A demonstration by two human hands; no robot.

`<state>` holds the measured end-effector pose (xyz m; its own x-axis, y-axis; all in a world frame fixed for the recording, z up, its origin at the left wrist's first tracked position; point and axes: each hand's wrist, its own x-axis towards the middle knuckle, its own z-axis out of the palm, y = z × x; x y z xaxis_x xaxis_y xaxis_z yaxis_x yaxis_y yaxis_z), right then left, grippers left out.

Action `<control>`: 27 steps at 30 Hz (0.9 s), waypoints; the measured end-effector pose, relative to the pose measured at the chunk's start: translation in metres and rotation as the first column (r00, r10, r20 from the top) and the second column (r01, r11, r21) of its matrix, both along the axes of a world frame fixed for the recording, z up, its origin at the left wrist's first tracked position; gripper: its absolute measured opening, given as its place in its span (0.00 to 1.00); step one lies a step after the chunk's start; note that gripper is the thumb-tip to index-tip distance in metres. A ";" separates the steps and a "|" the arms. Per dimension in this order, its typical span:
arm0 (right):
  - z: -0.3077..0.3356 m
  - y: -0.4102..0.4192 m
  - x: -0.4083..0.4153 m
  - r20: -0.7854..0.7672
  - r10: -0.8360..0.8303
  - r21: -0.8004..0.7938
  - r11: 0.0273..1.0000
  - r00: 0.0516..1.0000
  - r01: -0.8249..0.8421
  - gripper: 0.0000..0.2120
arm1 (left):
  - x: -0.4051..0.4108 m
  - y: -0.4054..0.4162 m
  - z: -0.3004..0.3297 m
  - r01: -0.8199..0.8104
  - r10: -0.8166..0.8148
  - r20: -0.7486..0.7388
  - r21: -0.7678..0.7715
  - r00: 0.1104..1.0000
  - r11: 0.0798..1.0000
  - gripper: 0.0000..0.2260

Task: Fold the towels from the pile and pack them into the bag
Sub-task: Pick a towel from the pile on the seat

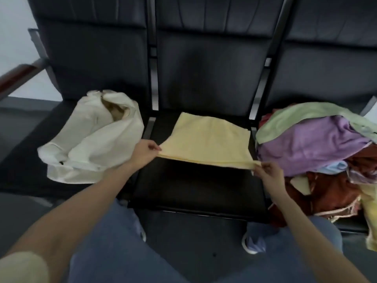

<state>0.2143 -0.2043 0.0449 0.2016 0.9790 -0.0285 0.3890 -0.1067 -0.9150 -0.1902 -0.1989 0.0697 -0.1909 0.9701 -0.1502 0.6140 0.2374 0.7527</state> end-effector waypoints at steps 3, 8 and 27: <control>-0.041 -0.020 0.001 0.039 0.047 -0.114 0.993 0.998 -0.042 0.06 | -0.004 -0.026 -0.049 0.109 -0.126 -0.112 -0.144 0.986 0.984 0.09; -0.054 -0.035 -0.001 0.011 0.118 -0.170 0.979 0.993 -0.115 0.06 | -0.011 -0.050 -0.070 0.311 -0.366 -0.377 -0.202 0.851 0.929 0.06; -0.008 -0.006 0.037 0.055 0.617 -0.429 0.725 0.785 -0.539 0.05 | 0.231 -0.023 -0.082 0.759 -0.734 -0.210 0.079 0.646 0.646 0.06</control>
<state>0.2516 -0.2099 0.0367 -0.3607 0.8252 -0.4347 0.6414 -0.1190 -0.7580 0.0404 -0.2215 -0.0122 0.6015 0.7983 -0.0302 0.6356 -0.4553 0.6234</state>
